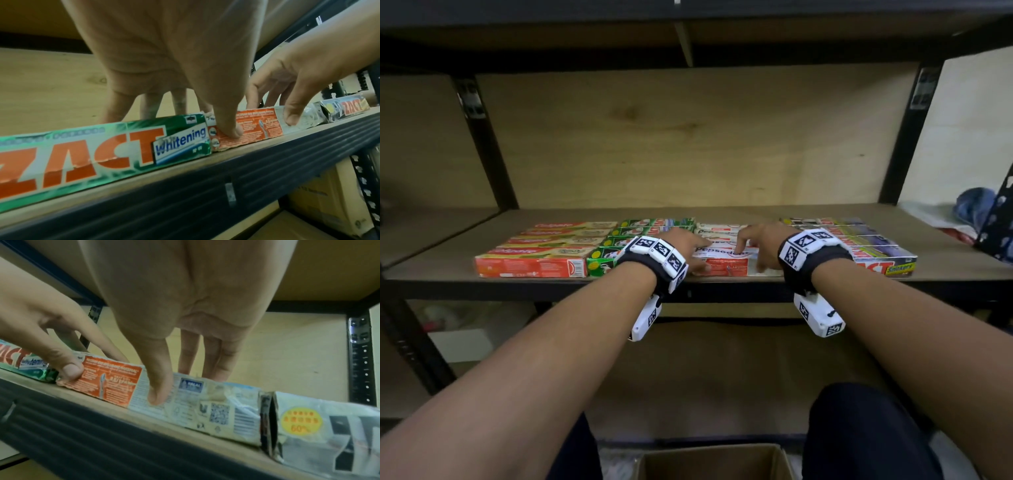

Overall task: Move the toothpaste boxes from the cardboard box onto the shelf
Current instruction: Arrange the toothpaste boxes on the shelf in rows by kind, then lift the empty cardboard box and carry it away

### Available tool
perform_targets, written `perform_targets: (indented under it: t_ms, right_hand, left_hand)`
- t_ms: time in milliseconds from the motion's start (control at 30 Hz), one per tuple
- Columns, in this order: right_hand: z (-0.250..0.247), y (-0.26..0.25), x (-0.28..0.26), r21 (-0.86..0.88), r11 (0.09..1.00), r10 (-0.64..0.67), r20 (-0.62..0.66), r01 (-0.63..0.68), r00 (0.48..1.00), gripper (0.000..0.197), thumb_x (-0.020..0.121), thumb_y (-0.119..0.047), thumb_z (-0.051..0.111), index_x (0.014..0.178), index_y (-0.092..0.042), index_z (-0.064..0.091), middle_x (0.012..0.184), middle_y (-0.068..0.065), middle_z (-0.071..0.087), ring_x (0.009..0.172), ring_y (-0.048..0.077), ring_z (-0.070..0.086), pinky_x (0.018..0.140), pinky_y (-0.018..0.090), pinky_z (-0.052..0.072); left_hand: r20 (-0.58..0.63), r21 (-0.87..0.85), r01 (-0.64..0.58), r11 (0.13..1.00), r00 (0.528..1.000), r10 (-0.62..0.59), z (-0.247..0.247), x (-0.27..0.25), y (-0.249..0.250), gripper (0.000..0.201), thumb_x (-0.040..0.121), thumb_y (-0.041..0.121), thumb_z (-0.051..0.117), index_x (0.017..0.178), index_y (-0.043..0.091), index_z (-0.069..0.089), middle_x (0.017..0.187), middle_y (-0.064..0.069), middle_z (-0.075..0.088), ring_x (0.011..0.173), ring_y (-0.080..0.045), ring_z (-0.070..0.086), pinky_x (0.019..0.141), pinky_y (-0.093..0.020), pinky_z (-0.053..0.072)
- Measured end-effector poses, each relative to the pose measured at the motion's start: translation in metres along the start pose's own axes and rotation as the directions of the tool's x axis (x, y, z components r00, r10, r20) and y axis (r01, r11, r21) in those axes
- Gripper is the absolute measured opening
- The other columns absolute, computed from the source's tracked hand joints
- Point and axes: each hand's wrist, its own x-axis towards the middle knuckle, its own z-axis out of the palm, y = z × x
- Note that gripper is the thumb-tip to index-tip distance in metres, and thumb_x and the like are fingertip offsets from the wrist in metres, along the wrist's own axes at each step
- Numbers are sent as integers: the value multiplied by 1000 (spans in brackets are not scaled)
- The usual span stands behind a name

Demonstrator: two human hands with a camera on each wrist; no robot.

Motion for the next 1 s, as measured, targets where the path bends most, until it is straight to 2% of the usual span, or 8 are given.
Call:
perform_targets:
  t_ms: [333, 467, 533, 600, 700, 767, 867, 1000]
  right_hand:
    - [0, -2, -1, -55, 998, -6, 10, 6, 1000, 43, 80, -13, 75, 113, -35, 60, 132, -3, 58, 111, 23, 61, 90, 33, 53]
    - [2, -14, -23, 34, 998, -40, -171, 46, 985, 33, 75, -46, 76, 91, -26, 56, 98, -1, 65, 85, 22, 60, 69, 30, 47]
    - [9, -24, -34, 84, 995, -52, -80, 58, 995, 36, 74, -55, 73, 80, -23, 59, 80, -2, 66, 71, 17, 61, 62, 28, 47]
    - [23, -33, -42, 137, 989, -81, 159, 60, 984, 34, 78, -51, 73, 77, -18, 66, 65, -2, 66, 56, 12, 60, 56, 24, 49]
    - [57, -38, -47, 231, 973, -85, 432, -19, 898, 34, 82, -44, 73, 83, -11, 71, 70, 6, 71, 56, 18, 64, 55, 26, 53]
    - [86, -38, -43, 258, 963, -70, 518, -77, 853, 35, 83, -41, 73, 89, -7, 70, 80, 13, 74, 63, 24, 68, 56, 29, 55]
    - [132, -36, -32, 254, 959, -52, 592, -125, 805, 41, 83, -39, 73, 98, -2, 69, 82, 15, 75, 69, 30, 72, 58, 32, 57]
    - [182, -32, -12, 235, 962, -59, 678, -140, 733, 37, 84, -40, 72, 99, -6, 70, 83, 10, 74, 76, 29, 73, 59, 33, 59]
  left_hand:
    - [3, 62, 54, 997, 998, -55, 4, -4, 7, 60, 91, 52, 57, 144, 28, 44, 143, -10, 46, 127, -32, 49, 100, -42, 46]
    - [-226, 18, -143, 990, 963, 144, 2, -24, 15, 21, 89, 48, 54, 92, 27, 58, 94, 3, 57, 87, -20, 57, 76, -35, 51]
    - [-104, -67, -207, 976, 974, 199, 8, -33, 21, 21, 90, 44, 55, 81, 26, 60, 73, 9, 57, 70, -16, 56, 62, -28, 47]
    - [151, -205, -111, 973, 978, 143, 25, -41, 21, 25, 92, 42, 56, 80, 23, 67, 68, 7, 65, 64, -16, 61, 56, -23, 46]
    - [516, -314, 99, 944, 853, 82, 65, -48, 19, 21, 93, 32, 57, 84, 20, 72, 81, -4, 75, 75, -24, 72, 48, -17, 48]
    - [578, -300, 136, 944, 814, 67, 97, -46, 18, 19, 91, 31, 61, 82, 18, 72, 86, -9, 76, 72, -26, 70, 51, -21, 53]
    - [654, -264, 200, 944, 756, 23, 142, -38, 15, 18, 87, 35, 68, 80, 18, 71, 79, -6, 75, 63, -23, 65, 74, -35, 58]
    - [678, -245, 191, 951, 734, 28, 194, -22, 4, 21, 84, 39, 69, 85, 18, 73, 64, 6, 70, 47, -7, 61, 63, -25, 54]
